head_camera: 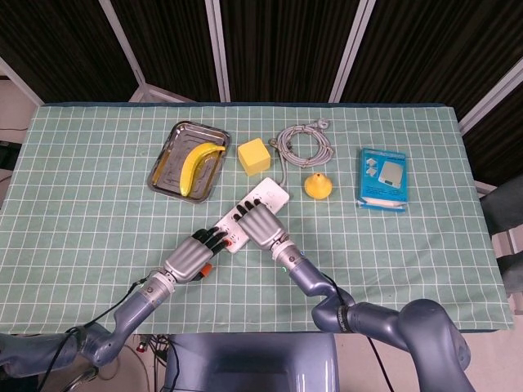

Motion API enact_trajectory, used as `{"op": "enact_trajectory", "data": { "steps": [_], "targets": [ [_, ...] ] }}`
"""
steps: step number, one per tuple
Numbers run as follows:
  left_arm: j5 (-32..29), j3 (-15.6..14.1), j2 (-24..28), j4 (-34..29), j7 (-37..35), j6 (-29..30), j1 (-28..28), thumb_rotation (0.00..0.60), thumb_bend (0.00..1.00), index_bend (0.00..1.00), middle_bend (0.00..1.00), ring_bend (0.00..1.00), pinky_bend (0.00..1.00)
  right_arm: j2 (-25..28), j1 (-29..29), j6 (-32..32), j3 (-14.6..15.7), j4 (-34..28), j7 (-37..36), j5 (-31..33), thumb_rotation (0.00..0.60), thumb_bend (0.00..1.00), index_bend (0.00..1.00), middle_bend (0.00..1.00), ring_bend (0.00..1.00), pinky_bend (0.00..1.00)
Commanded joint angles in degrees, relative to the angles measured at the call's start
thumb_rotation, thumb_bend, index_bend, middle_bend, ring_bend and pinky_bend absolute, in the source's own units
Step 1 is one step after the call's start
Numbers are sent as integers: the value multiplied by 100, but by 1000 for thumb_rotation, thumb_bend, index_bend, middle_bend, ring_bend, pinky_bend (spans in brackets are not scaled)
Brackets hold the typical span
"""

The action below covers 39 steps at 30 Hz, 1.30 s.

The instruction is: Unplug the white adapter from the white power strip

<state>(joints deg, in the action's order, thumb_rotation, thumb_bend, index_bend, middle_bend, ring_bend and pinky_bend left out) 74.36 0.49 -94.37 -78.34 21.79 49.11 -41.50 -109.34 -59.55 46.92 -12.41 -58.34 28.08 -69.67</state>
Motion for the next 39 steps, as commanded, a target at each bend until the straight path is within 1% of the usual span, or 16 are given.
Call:
{"op": "enact_trajectory", "data": {
  "steps": [1,6,17,22,26,30,34,36,39],
  "targets": [
    [3,-2,-1,-5,1,3,2,600,447,187,132,40,179,32,14,72,-29,-63,37,-7,600,927,615,290,263,341],
    [-2,-13,-10,-4,13,0,10,600,447,186,132,40,179,99,31,205,-58,-168,104,-47,600,927,647,310,269,341],
    [-24,2,-15,-43,58,17,16,600,447,186,133,40,179,253,79,388,-146,-459,239,-13,600,926,655,315,269,341],
    [-28,82,23,-114,53,149,41,600,445,187,133,40,179,432,126,556,-217,-715,405,13,600,927,655,315,269,341],
    [15,225,114,-260,22,390,70,600,437,188,135,40,178,679,241,766,-251,-1025,568,39,600,928,655,314,269,341],
    [40,491,279,-527,-93,744,114,600,396,188,133,40,177,1019,465,1008,-255,-1456,732,146,600,928,621,315,269,341],
    [97,785,496,-875,-196,1192,190,600,356,187,131,40,173,1406,768,1253,-164,-1914,914,279,600,927,575,314,269,333],
    [140,887,622,-1074,-224,1407,248,600,346,185,130,40,172,1577,930,1354,-108,-2128,954,375,600,926,565,314,269,315],
    [183,963,829,-1387,-237,1684,371,600,320,183,129,40,171,1799,1168,1443,-8,-2396,980,576,600,899,544,300,265,294]
  ]
}}
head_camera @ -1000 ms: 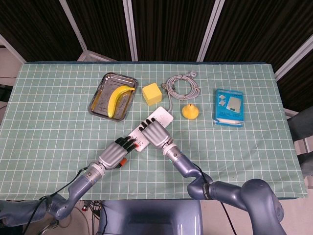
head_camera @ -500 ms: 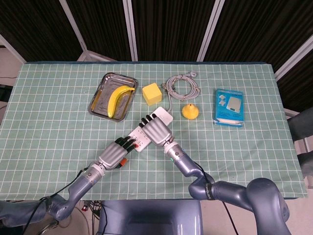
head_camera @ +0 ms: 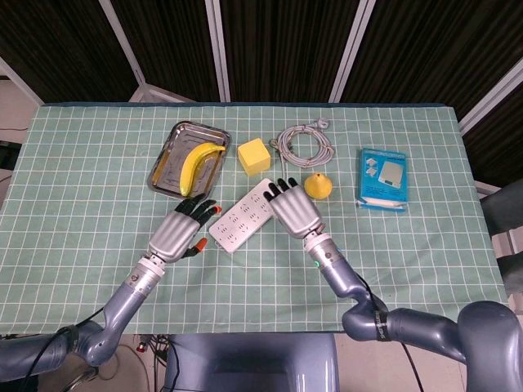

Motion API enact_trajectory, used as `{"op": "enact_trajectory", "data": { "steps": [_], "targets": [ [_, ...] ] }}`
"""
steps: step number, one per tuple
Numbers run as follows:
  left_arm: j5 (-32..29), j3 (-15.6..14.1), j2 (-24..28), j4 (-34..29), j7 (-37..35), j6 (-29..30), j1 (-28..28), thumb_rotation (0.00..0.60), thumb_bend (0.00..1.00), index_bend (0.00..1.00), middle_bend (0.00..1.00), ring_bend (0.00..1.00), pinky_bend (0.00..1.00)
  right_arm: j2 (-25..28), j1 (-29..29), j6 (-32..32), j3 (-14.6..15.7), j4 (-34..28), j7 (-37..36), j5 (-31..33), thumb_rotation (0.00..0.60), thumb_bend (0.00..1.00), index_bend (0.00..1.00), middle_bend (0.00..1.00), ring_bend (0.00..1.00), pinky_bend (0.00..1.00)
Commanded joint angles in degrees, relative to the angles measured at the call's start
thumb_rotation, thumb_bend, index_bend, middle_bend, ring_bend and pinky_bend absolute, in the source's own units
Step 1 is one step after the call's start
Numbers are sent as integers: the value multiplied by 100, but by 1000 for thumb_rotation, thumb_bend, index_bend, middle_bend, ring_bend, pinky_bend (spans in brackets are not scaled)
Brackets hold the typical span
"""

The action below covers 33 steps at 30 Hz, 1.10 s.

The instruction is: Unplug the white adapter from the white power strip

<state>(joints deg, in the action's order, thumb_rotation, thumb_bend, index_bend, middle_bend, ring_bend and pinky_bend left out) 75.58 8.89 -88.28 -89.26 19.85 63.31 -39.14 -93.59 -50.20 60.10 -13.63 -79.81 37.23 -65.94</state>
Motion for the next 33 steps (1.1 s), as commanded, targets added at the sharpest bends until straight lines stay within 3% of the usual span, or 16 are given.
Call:
{"op": "enact_trajectory", "data": {
  "steps": [1,4,8,10,12,20,25,33],
  "targets": [
    [66,125,292,-405,-36,347,188,600,308,182,129,40,171,289,309,140,156,-319,82,281,600,866,528,287,256,285],
    [89,76,515,-726,-16,630,402,600,259,181,127,40,171,448,488,161,286,-465,215,528,600,717,436,225,203,251],
    [46,-62,778,-1063,-116,1043,792,600,228,178,120,40,171,598,667,170,384,-645,500,1058,600,529,178,115,99,184],
    [51,-155,921,-1168,-190,1228,987,600,227,176,116,40,170,662,747,198,413,-735,563,1269,600,472,58,64,53,144],
    [96,-250,1073,-1234,-259,1421,1176,600,227,175,113,40,168,718,819,250,432,-815,582,1403,600,445,6,26,22,115],
    [365,-626,1578,-1290,-745,2114,1888,600,225,169,105,39,161,974,1203,692,531,-1108,115,1127,600,408,0,0,0,48],
    [477,-815,1809,-1117,-1092,2506,2309,600,181,141,82,32,139,1279,1618,1193,764,-1341,-441,447,600,399,0,0,0,13],
    [536,-1012,2027,-597,-1581,2975,2893,600,95,39,5,0,83,1744,2646,2319,1381,-1331,-1854,-745,600,213,0,0,0,0]
  ]
}}
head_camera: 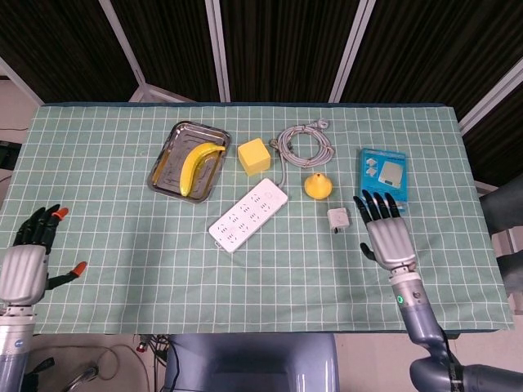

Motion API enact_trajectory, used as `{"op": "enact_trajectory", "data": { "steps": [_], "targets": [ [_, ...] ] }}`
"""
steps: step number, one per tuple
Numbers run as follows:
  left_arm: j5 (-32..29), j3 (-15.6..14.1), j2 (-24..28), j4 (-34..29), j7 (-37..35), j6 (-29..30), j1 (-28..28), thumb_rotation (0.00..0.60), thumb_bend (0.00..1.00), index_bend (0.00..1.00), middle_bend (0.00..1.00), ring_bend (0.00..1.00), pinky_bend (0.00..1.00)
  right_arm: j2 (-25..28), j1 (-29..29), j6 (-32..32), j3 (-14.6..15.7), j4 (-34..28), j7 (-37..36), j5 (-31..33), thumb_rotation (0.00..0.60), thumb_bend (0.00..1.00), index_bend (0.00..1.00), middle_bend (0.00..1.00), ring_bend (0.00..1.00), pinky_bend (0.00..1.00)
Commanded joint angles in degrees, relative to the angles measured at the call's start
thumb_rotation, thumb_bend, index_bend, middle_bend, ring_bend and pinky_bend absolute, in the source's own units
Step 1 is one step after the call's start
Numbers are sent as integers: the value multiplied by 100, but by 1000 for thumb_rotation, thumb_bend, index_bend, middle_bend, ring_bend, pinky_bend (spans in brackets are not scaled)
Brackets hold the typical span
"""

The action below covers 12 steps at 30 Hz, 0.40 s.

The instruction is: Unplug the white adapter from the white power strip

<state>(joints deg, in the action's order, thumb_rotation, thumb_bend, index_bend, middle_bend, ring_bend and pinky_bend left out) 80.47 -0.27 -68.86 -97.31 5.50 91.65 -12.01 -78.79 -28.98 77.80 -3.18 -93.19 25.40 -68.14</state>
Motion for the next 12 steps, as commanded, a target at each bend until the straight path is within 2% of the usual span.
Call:
{"op": "enact_trajectory", "data": {
  "steps": [1,7,12],
  "targets": [
    [62,-129,97,288,-174,187,247,600,92,31,1,0,76,311,642,673,401,39,-853,-637,600,205,0,0,0,0],
    [212,-327,78,746,-435,435,620,600,80,3,0,0,52,552,1310,1360,733,489,-1739,-1138,600,198,0,0,0,0],
    [305,-402,48,1147,-720,678,908,600,68,0,0,0,34,740,1690,1685,826,829,-2287,-1291,600,198,0,0,0,0]
  ]
}}
